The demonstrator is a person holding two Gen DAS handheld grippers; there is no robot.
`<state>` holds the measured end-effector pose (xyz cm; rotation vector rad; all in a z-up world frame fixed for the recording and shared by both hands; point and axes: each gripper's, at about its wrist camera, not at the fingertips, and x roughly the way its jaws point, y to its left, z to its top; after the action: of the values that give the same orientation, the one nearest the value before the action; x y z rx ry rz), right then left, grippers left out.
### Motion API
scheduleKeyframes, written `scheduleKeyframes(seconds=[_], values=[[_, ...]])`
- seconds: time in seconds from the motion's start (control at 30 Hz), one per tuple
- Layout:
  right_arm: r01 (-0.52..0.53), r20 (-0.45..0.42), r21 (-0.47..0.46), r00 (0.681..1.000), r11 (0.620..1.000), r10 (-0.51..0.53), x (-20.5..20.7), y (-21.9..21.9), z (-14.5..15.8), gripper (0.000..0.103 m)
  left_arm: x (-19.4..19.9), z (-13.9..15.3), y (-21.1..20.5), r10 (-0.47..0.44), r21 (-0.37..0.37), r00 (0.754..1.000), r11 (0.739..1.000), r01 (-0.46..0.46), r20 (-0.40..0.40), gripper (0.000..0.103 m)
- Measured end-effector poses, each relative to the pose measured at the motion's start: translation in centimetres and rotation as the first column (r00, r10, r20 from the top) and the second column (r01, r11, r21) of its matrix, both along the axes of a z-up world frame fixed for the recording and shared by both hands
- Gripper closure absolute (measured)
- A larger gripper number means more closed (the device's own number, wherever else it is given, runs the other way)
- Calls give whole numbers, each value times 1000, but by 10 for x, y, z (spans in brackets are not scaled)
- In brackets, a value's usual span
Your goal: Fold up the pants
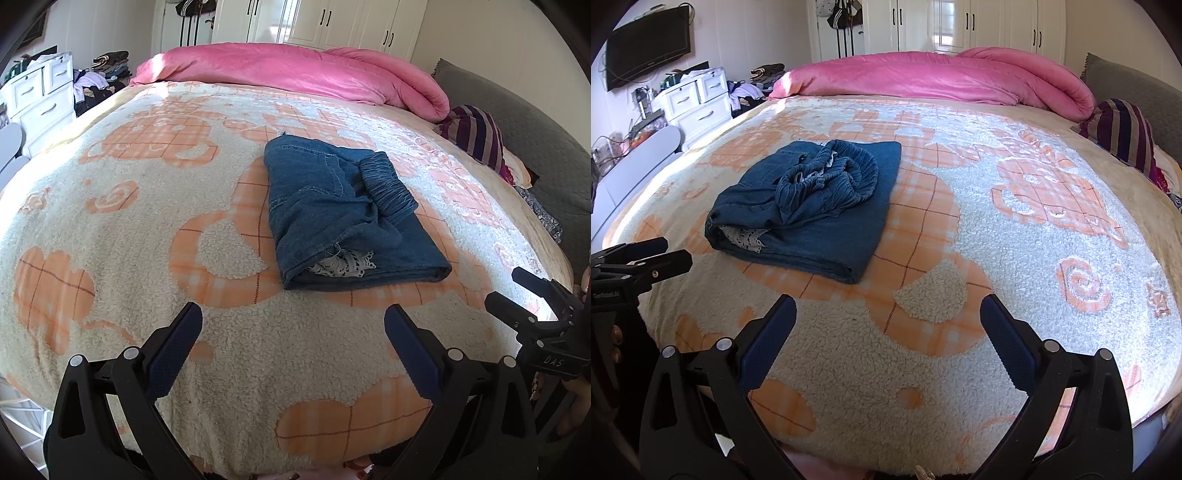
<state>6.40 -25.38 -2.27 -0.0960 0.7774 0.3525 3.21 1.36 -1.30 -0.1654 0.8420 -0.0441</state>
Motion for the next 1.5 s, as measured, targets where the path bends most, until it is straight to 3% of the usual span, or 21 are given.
scheduleKeyframes(seconds=[0.93, 1.03, 1.17, 1.33, 1.5], values=[[35, -2, -21, 999, 999, -35, 0, -1, 2, 9, 0, -2, 0, -2, 2, 999, 1000, 2, -32, 4], [36, -4, -25, 999, 999, -36, 1, -2, 2, 9, 1, -2, 1, -5, 17, 1000, 1000, 5, -30, 4], [45, -11, -21, 999, 999, -45, 4, -8, 0, 9, 3, 2, 3, 25, 95, 1000, 995, -23, -15, 4], [99, -25, -24, 995, 995, -100, 20, -31, -5, 9, 19, 3, 42, 102, 67, 995, 993, -101, -11, 4], [281, 6, -53, 960, 958, -281, 74, -105, -4, 9, 81, -4, 134, 294, 148, 955, 947, -285, -41, 4]])
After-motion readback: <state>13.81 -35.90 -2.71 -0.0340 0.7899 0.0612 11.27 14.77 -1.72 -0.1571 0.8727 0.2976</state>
